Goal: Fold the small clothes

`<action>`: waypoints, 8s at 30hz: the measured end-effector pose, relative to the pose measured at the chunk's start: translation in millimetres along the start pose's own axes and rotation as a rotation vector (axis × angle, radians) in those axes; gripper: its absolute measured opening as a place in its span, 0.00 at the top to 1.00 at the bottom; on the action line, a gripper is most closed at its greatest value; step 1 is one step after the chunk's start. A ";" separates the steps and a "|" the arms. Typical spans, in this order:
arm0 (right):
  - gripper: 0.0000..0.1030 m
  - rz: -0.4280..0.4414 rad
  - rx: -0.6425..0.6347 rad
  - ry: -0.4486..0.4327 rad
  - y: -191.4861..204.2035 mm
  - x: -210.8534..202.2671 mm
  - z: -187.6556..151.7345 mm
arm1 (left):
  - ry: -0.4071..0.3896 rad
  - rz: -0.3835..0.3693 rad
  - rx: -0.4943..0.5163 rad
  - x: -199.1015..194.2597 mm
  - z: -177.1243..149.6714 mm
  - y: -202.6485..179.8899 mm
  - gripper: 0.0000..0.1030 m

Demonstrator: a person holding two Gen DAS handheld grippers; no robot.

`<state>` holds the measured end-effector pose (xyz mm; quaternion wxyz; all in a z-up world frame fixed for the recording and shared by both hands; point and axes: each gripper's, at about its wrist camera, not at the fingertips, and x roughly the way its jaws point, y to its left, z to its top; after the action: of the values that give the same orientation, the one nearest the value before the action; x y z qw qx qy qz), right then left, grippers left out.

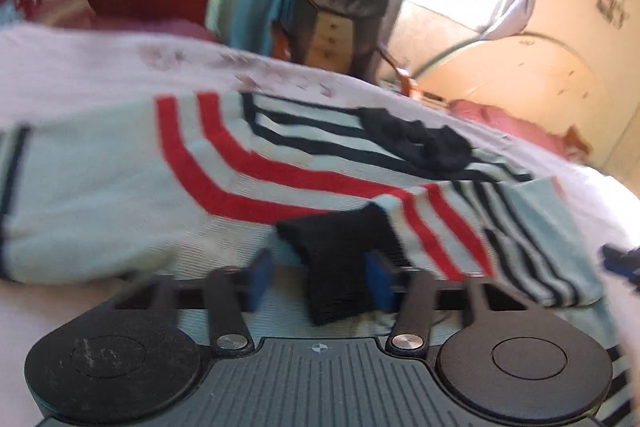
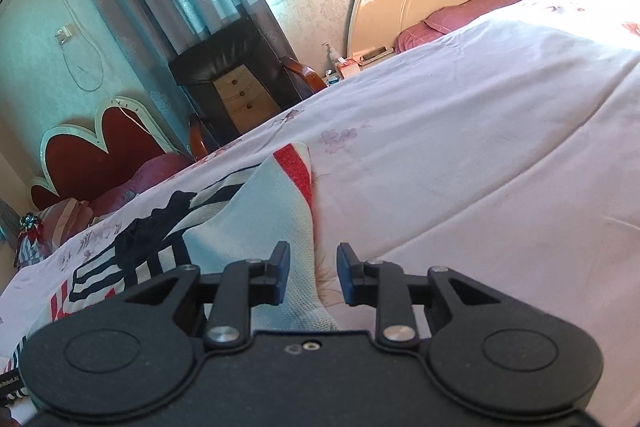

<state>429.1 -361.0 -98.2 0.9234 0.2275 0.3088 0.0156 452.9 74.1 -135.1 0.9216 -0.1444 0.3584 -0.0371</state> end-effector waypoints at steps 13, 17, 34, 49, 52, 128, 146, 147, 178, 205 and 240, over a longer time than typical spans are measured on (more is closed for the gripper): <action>0.77 -0.016 -0.095 0.074 9.0 11.3 -18.0 | 0.009 0.005 0.119 24.8 9.5 -14.3 0.96; 0.74 0.014 -0.082 0.030 3.8 -0.4 -6.2 | -0.137 0.127 0.094 -8.5 18.7 -9.6 0.39; 0.91 0.116 -0.105 0.101 -10.3 103.1 61.3 | -0.047 0.223 0.190 67.0 17.2 -76.5 0.43; 0.82 0.041 -0.493 0.074 29.1 59.5 18.2 | -0.060 0.294 0.195 52.6 5.1 -98.3 0.37; 0.76 0.026 -0.462 0.068 34.1 46.3 27.3 | -0.097 0.247 0.112 24.9 6.9 -79.5 0.31; 0.49 0.188 -0.184 0.251 147.1 23.0 -42.9 | -0.093 0.216 0.205 -82.8 -29.7 25.9 0.55; 0.98 0.035 -0.127 0.024 120.7 12.8 -7.1 | -0.137 0.196 0.239 -53.5 -7.5 51.0 0.55; 0.98 0.029 -0.140 0.027 119.4 12.4 -8.1 | -0.156 0.185 0.238 -55.7 -7.4 50.2 0.55; 0.82 -0.092 -0.204 0.096 113.9 19.5 -33.2 | -0.069 0.127 0.276 -66.7 6.8 59.3 0.55; 0.81 0.136 -0.439 0.115 217.5 89.9 -40.9 | -0.071 0.068 0.308 47.0 75.0 17.4 0.55; 0.77 -0.015 -0.514 0.154 154.4 62.5 -44.6 | -0.074 0.153 0.299 18.6 30.9 13.2 0.45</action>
<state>471.2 -193.7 -98.5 0.9248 -0.0187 0.3656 0.1041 487.0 90.9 -129.4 0.9455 0.0206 0.3247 -0.0144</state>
